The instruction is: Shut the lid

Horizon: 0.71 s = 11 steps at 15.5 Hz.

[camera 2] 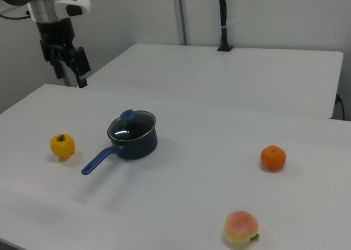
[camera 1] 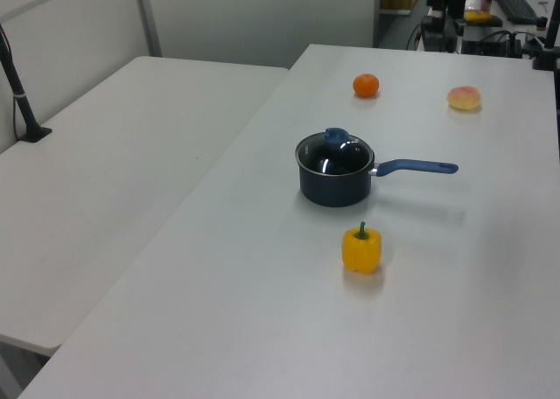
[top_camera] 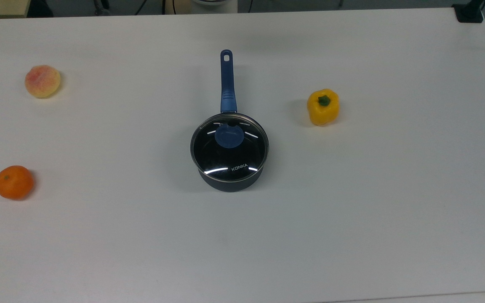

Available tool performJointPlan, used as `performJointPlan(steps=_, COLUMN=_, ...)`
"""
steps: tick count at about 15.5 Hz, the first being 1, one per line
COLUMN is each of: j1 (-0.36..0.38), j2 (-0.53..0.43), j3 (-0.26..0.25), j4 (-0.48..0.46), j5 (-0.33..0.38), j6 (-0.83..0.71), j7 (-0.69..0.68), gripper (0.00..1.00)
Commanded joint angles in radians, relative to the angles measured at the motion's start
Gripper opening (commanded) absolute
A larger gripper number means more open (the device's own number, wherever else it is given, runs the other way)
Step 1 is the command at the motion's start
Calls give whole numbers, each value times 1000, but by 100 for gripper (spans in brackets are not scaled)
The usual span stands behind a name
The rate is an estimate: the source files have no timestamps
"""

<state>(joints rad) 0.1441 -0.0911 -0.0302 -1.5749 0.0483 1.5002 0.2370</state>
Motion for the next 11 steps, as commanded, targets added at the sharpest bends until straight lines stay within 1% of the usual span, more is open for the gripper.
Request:
performJointPlan(steps=1, j1=-52, j2=-15, j3=46, j4=-70, j5=16, j6=29, j7=-169, gripper=100)
performJointPlan(steps=4, j1=-58, j2=11, j3=46, j4=-73, j5=6, j6=132, j7=-229, gripper=100)
performJointPlan(steps=6, j1=-58, j2=40, j3=46, j4=-73, j5=1, j6=202, j7=-324, gripper=100)
performJointPlan(steps=11, j1=-64, j2=42, j3=46, j4=-68, j5=2, j6=213, j7=-329, gripper=100)
